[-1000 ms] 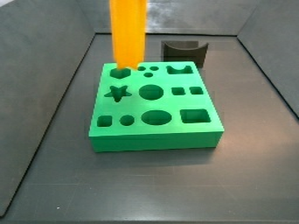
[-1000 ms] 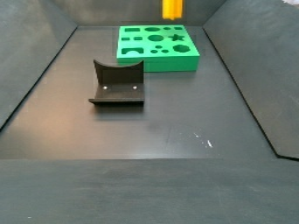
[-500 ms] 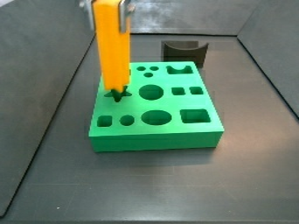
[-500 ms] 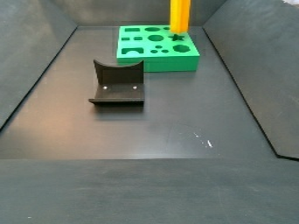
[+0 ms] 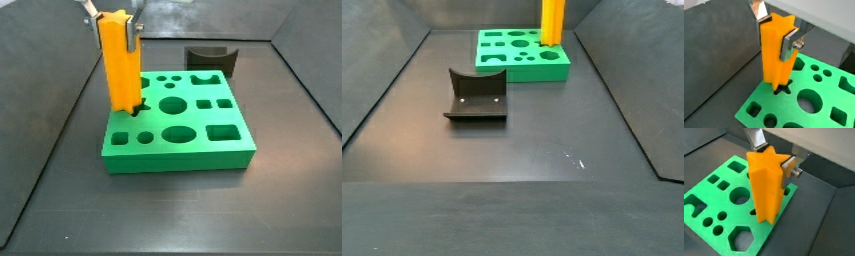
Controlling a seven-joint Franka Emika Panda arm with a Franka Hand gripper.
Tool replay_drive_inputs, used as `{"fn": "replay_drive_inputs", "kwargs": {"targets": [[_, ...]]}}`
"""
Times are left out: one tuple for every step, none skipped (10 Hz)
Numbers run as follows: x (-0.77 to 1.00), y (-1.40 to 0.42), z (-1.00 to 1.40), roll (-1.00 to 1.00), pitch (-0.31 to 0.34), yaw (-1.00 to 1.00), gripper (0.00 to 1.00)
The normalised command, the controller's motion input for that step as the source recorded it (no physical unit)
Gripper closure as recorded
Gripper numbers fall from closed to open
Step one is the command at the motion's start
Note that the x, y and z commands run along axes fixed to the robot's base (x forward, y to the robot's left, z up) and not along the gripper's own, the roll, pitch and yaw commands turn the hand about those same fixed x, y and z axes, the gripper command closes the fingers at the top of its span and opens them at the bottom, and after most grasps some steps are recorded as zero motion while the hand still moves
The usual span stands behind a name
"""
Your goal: Insert the star object.
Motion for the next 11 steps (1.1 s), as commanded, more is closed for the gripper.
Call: {"fn": "replay_drive_inputs", "kwargs": {"targets": [[0.0,-0.12,-0.22,0.0,0.0,-0.42,1.0],[0.03,-0.15,-0.16,0.0,0.0,-0.53,1.0],[0.08,-0.13,-0.15,0.0,0.0,-0.59,1.0],[0.18,-0.09,-0.19,-0.02,0.0,-0.59,1.0],[0.12,-0.01,-0.15,0.0,0.014,-0.47,1.0],[0.05,0.0,-0.15,0.0,0.017,-0.46,1.0],[0.09,0.0,-0.18,0.0,0.019,-0.47,1.0],[0.05,0.0,-0.16,0.0,0.034,-0.32,1.0],[0.0,0.0,-0.18,0.0,0.024,-0.21,1.0],[0.0,0.0,-0.11,0.0,0.011,-0.13,1.0],[0.0,0.0,-0.02,0.0,0.0,-0.09,1.0]]}}
